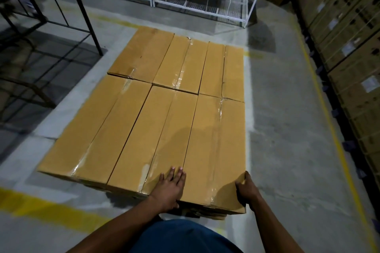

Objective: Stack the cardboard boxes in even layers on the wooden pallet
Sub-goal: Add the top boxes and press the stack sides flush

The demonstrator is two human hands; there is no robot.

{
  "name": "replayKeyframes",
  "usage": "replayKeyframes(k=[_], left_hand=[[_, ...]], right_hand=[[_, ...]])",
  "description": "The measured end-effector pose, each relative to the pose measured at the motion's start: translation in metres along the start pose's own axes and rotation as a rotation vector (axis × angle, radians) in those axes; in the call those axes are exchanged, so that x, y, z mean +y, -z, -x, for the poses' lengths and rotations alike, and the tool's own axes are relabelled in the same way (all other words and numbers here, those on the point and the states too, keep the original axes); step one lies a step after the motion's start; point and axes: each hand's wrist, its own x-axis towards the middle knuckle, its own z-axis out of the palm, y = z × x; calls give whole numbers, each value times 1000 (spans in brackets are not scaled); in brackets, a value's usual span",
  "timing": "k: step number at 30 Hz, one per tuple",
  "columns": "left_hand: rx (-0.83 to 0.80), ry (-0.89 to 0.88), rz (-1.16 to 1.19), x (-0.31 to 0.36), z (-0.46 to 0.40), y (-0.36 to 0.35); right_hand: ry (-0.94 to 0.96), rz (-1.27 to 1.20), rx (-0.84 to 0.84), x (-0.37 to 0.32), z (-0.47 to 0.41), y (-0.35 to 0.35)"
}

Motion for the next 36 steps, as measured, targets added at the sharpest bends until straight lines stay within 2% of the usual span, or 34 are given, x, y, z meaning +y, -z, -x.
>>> replayKeyframes(k=[11, 36], left_hand=[[33, -18, -61, -9, -1, -4], [13, -102, -195, -12, 9, -5]], right_hand=[[-15, 44, -47, 2, 12, 0], [16, 214, -25, -2, 21, 1]])
